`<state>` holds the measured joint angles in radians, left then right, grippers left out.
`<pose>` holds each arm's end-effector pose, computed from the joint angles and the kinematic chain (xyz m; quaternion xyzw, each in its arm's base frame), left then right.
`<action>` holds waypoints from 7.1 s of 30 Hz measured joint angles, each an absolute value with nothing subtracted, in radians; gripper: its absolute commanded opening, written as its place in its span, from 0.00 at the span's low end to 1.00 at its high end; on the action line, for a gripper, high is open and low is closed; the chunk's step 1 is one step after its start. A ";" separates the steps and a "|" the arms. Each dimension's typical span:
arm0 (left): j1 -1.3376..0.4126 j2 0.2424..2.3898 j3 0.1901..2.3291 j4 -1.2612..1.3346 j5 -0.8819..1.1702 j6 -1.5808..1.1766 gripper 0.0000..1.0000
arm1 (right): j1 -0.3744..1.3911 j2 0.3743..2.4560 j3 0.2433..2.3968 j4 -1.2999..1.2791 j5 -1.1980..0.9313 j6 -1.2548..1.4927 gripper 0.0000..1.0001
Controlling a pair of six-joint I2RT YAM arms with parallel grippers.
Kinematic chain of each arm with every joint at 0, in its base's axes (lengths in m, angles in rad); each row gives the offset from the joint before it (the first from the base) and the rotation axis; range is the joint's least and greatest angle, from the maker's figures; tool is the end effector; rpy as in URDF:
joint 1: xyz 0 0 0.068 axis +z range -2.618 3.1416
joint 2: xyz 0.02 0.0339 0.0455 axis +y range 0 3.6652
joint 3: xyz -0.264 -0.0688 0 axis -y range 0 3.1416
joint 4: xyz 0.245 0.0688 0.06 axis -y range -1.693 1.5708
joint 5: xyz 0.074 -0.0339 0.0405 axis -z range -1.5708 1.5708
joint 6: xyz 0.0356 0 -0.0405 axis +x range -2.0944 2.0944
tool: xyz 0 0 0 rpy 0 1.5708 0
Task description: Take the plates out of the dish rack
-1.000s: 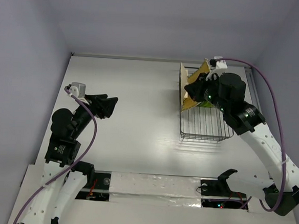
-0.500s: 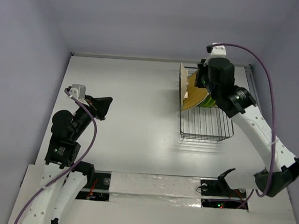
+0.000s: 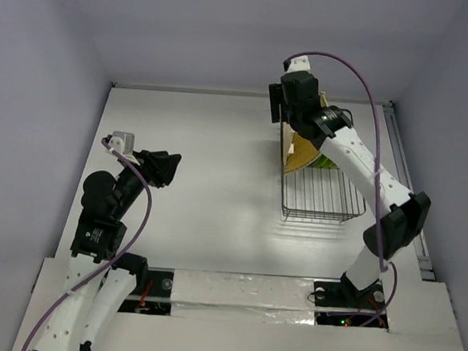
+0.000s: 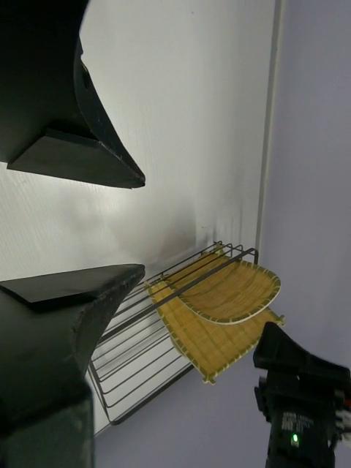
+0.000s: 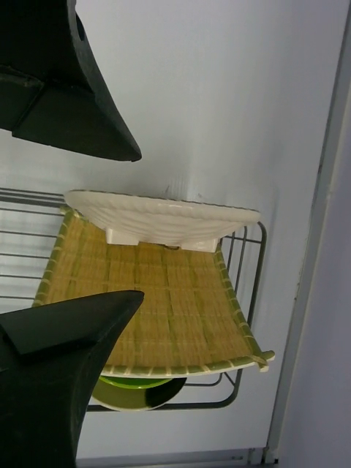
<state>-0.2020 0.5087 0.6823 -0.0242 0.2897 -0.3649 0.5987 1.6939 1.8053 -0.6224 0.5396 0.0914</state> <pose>0.1227 -0.0355 0.3596 0.0565 0.6523 -0.3002 0.6937 0.3246 0.1993 0.4112 -0.0783 0.8388 -0.0517 0.5362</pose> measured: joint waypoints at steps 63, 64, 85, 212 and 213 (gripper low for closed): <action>-0.211 0.488 0.681 -0.048 0.207 -0.363 0.45 | 0.794 1.795 1.988 -0.272 0.534 0.189 0.00; -0.211 0.488 0.681 -0.050 0.204 -0.363 0.44 | 0.794 1.850 1.992 -0.250 0.496 0.226 0.00; -0.209 0.488 0.681 -0.053 0.210 -0.364 0.45 | 0.798 2.480 2.192 -0.191 0.012 0.744 0.54; -0.148 0.521 0.681 -0.033 0.314 -0.369 0.45 | 0.699 2.441 1.891 0.235 -0.282 1.117 0.72; -0.148 0.521 0.681 -0.033 0.314 -0.368 0.45 | 0.701 2.434 1.876 0.235 -0.281 1.106 0.77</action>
